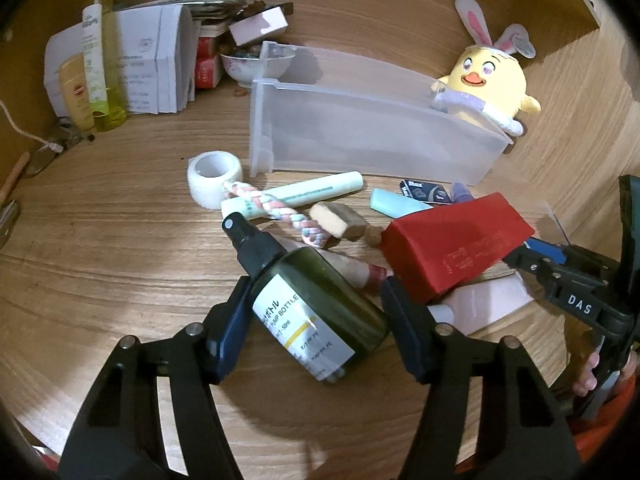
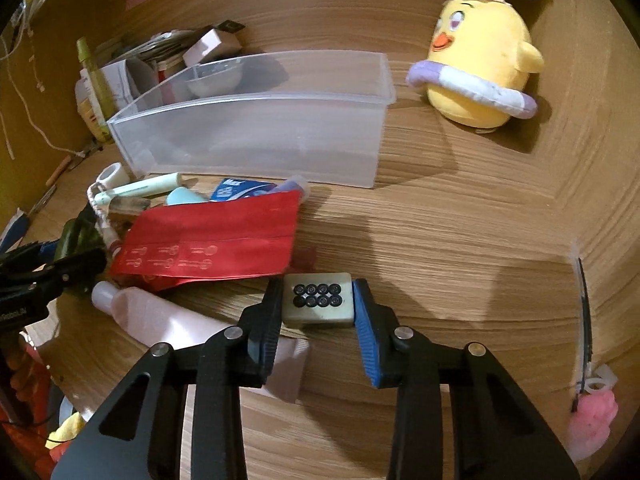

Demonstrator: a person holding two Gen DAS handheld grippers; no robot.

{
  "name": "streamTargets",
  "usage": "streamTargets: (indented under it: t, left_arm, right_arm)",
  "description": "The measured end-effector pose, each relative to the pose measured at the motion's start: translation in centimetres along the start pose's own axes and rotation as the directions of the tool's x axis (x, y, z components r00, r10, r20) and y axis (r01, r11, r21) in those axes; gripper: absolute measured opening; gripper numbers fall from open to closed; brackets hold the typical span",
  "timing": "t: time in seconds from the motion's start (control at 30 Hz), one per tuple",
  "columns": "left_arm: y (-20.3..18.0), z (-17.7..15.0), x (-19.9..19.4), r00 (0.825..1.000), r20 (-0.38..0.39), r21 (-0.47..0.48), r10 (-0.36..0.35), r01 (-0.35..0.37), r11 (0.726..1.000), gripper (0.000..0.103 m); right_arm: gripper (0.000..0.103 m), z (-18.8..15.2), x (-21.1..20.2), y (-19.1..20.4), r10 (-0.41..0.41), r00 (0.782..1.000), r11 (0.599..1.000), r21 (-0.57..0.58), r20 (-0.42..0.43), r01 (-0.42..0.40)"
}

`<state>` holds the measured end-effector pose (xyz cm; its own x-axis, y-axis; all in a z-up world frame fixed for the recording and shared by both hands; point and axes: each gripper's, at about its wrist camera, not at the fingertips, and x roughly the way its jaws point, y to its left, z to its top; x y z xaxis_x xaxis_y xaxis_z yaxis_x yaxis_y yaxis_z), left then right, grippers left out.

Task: Organize objects
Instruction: 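Close right tool on domino tile while left tool closes on green bottle, then carry domino tile in right tool while left tool carries bottle over bin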

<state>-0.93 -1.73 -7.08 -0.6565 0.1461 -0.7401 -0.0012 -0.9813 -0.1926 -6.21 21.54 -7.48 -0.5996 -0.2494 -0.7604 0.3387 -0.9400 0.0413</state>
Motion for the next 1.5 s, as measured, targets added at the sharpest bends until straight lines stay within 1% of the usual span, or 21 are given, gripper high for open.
streamTargets:
  t: [0.13,0.3,0.43,0.63,0.87,1.0,1.2,1.37,1.5]
  left_arm:
    - [0.6,0.0,-0.8,1.0,0.022,-0.023,0.001,0.0,1.0,0.064]
    - [0.4,0.4,-2.6,0.996,0.08,-0.015,0.028,-0.027,1.0,0.064]
    - [0.2,1.1,-3.6,0.992,0.119,-0.009,0.035,-0.034,0.999,0.064]
    - [0.1,2.2,-4.1,0.988,0.153,-0.02,0.025,-0.022,1.0,0.064]
    - [-0.3,4.4,-4.8,0.978,0.208,-0.003,0.026,-0.026,1.0,0.064]
    - [-0.5,6.0,-5.0,0.97,0.242,0.002,0.007,-0.008,1.0,0.064]
    - [-1.1,8.3,-4.9,0.965,0.261,0.016,-0.019,0.015,1.0,0.064]
    - [-2.0,10.2,-5.1,0.957,0.291,0.044,-0.004,-0.009,0.999,0.064]
    - [-2.8,11.8,-4.9,0.954,0.299,0.067,0.003,-0.025,0.997,0.064]
  right_arm:
    - [0.031,0.1,-0.6,-1.0,-0.02,1.0,0.999,0.026,0.017,0.019]
    - [0.031,0.5,-1.8,-1.7,-0.036,0.998,0.999,0.042,0.058,0.034]
    - [0.031,1.2,-2.8,-1.9,-0.03,0.995,0.999,0.042,0.096,0.026]
    - [0.031,2.6,-3.8,-1.6,-0.007,0.988,0.999,0.033,0.153,0.002]
    - [0.031,4.4,-5.0,-1.1,0.016,0.977,0.999,0.029,0.215,-0.023]
    - [0.031,5.5,-5.6,-0.8,0.037,0.967,0.999,0.025,0.253,-0.045]
    - [0.031,7.5,-5.4,0.3,0.061,0.958,0.998,-0.02,0.281,-0.058]
    - [0.031,9.0,-5.4,1.1,0.085,0.948,0.996,-0.058,0.308,-0.071]
    - [0.031,10.3,-5.3,1.4,0.113,0.94,0.993,-0.08,0.321,-0.092]
